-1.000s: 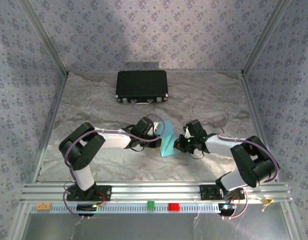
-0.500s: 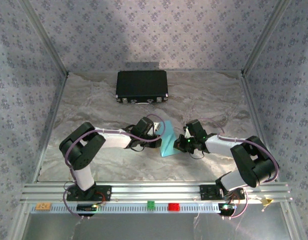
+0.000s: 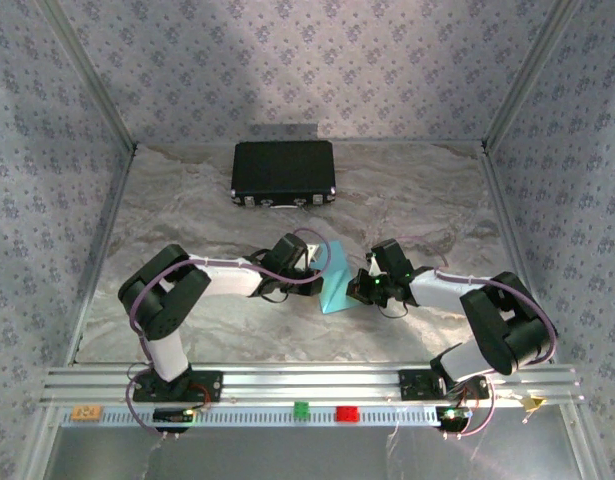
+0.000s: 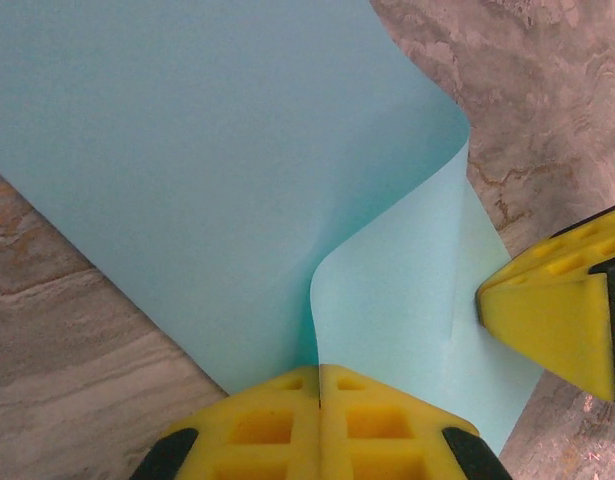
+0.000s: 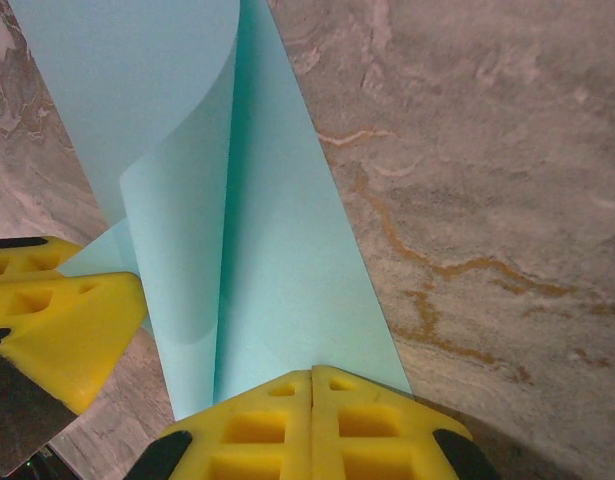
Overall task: Fold a paper plane with a square sheet of paper (pick it up from the middle)
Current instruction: Fold the triangle a second time at the center of the table.
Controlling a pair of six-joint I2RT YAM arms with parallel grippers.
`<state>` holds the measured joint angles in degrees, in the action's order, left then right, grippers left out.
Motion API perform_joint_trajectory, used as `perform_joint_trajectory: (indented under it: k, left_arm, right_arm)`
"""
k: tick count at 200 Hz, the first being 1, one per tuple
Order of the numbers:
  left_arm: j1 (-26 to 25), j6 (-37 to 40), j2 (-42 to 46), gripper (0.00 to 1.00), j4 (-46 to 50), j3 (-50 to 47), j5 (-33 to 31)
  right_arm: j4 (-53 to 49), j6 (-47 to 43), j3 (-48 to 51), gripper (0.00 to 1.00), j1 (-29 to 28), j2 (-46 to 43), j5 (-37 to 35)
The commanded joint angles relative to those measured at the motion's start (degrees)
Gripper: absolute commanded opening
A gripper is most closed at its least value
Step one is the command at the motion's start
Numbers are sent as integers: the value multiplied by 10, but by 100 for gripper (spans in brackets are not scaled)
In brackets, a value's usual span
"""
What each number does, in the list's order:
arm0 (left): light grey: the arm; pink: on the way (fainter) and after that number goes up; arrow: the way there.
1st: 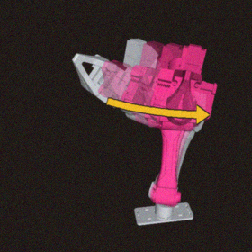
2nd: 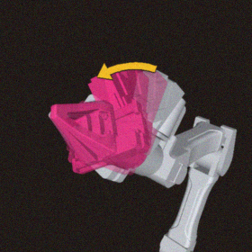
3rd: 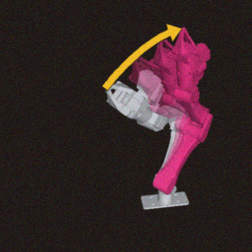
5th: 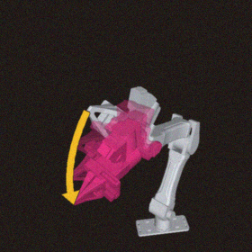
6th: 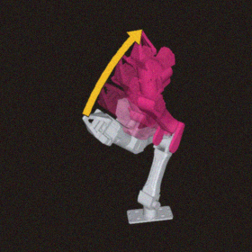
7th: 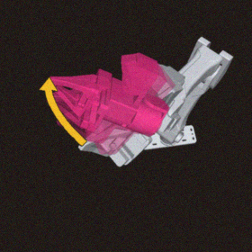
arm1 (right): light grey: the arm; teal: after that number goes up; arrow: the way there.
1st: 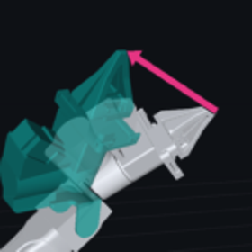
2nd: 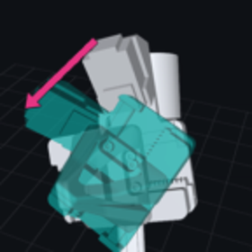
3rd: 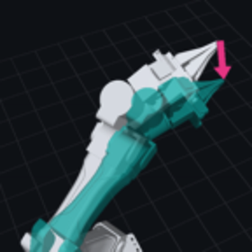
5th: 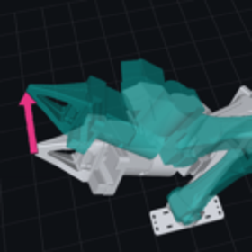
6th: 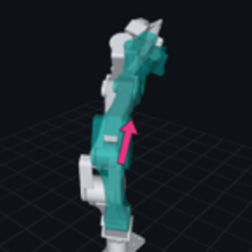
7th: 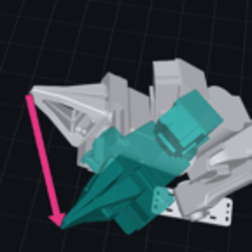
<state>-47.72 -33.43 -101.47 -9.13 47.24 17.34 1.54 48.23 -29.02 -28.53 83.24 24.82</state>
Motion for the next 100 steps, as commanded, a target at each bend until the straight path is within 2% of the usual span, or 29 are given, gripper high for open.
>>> perform_joint_trajectory:
  k: [1,100]
  left_arm:
    - [-2,12,-1,2,0,20,6]
    - [0,11,-7,1,11,14,-6]
  right_arm:
    - [-45,0,14,6,-3,8,-19]
    - [-45,-2,13,6,-2,8,-18]
